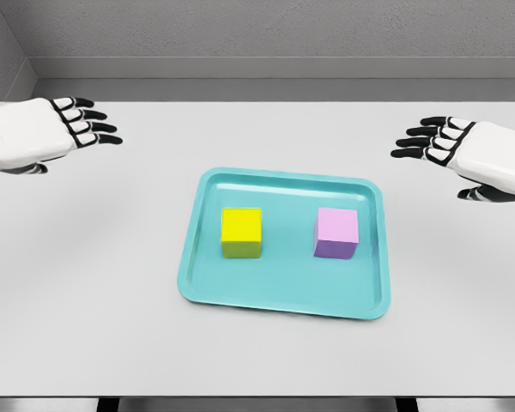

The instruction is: Push two cubes

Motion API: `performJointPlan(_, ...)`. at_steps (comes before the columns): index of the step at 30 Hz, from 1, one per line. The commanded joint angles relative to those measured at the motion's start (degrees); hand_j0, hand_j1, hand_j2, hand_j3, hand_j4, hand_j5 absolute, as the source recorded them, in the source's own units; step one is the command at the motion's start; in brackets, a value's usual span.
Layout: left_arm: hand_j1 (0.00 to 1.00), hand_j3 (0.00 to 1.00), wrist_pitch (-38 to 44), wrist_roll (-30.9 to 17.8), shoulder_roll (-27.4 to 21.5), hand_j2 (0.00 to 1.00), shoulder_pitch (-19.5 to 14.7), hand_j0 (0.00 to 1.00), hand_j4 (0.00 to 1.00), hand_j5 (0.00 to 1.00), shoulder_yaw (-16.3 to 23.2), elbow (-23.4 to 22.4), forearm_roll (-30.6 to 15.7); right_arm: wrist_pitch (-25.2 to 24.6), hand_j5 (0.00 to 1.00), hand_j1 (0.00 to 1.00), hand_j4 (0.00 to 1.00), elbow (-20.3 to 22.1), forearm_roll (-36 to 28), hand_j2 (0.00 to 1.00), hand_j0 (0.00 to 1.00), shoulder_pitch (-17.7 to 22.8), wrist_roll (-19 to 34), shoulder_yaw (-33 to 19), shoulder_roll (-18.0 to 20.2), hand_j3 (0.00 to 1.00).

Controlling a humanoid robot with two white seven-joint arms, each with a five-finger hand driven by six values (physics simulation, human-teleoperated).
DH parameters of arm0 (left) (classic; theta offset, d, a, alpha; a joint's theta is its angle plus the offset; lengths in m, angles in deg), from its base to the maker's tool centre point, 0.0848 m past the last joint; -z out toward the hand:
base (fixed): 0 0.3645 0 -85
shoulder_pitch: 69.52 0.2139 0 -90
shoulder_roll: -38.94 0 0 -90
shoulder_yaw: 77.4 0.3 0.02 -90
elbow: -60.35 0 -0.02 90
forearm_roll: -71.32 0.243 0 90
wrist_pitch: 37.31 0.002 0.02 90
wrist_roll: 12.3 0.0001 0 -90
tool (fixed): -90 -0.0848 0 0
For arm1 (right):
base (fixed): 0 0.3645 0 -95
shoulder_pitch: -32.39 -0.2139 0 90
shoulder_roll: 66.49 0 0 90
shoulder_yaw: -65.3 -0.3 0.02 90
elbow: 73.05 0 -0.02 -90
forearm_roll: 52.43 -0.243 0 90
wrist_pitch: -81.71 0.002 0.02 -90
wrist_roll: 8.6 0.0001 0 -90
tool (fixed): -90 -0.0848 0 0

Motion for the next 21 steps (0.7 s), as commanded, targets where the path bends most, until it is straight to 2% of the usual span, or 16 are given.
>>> performJointPlan(1, 1.0, 1.0, 0.09, -0.04, -0.46, 1.0, 0.0, 1.0, 1.0, 1.0, 0.01, 0.3, -0.15, -0.08, 1.0, 1.0, 1.0, 0.02, -0.36, 1.0, 1.0, 0.0, -0.02, -0.07, -0.01, 1.0)
performJointPlan(5, 0.79, 0.79, 0.09, -1.0, -0.29, 0.79, 0.0, 0.79, 0.79, 0.79, 0.19, 0.48, 0.81, -0.08, 1.0, 1.0, 1.0, 0.02, -0.27, 1.0, 1.0, -0.62, -0.02, -0.16, -0.01, 1.0)
performJointPlan(9, 0.79, 0.79, 0.09, -1.0, 0.15, 0.79, 0.09, 0.79, 0.79, 0.79, 1.06, 0.3, 1.43, -0.08, 1.0, 1.0, 1.0, 0.02, -0.09, 1.0, 1.0, -2.73, -0.1, -0.51, 0.16, 1.0)
performJointPlan(12, 0.79, 0.79, 0.09, -1.0, 1.82, 0.79, 0.0, 0.79, 0.79, 0.79, 2.74, -0.05, 3.54, -0.08, 1.0, 1.0, 1.0, 0.02, 0.61, 1.0, 1.0, -3.08, 0.07, -0.6, -3.0, 1.0)
performJointPlan(14, 0.8, 0.8, 0.09, -1.0, 2.26, 0.8, -0.09, 0.8, 0.8, 0.8, 3.61, -0.14, 4.15, -0.08, 1.0, 1.0, 1.0, 0.02, 1.23, 1.0, 1.0, -3.43, 0.16, -0.69, -2.91, 1.0)
performJointPlan(16, 0.8, 0.8, 0.09, -1.0, 4.46, 0.8, -0.09, 0.8, 0.8, 0.8, 4.41, -0.75, 5.74, -0.08, 1.0, 1.0, 1.0, 0.02, 0.26, 1.0, 1.0, -4.31, 4.2, -0.34, -2.39, 1.0)
performJointPlan(17, 0.8, 0.8, 0.09, -1.0, 4.9, 0.8, -0.09, 0.8, 0.8, 0.8, 4.58, -0.75, 5.91, -0.08, 1.0, 1.0, 1.0, -0.07, -1.05, 1.0, 1.0, -4.48, 3.94, 0.19, -2.3, 1.0)
performJointPlan(18, 0.8, 0.8, 0.09, -1.18, 6.39, 0.8, -0.09, 0.8, 0.8, 0.8, 4.93, -0.75, 6.88, -0.08, 1.0, 1.0, 1.0, -0.07, -3.96, 1.0, 1.0, -4.66, 2.62, 0.71, 0.59, 1.0)
performJointPlan(19, 0.8, 0.8, 0.09, -1.44, 6.74, 0.8, -0.18, 0.8, 0.8, 0.8, 5.2, -0.75, 7.32, -0.08, 1.0, 1.0, 1.0, -0.07, -4.22, 1.0, 1.0, -6.06, 0.52, 2.03, 3.5, 1.0)
performJointPlan(20, 0.8, 0.8, 0.09, -1.44, 6.74, 0.8, -0.18, 0.8, 0.8, 0.8, 5.2, -0.75, 7.32, -0.08, 1.0, 1.0, 1.0, -0.07, -4.4, 1.0, 1.0, -7.64, 1.04, 4.23, 3.68, 1.0)
performJointPlan(21, 0.8, 0.8, 0.09, -1.44, 6.74, 0.8, -0.26, 0.8, 0.8, 0.8, 5.2, -0.75, 7.32, -0.08, 0.99, 0.99, 0.99, 0.02, -3.96, 0.99, 0.99, -9.75, 5.42, 4.85, 3.68, 0.99)
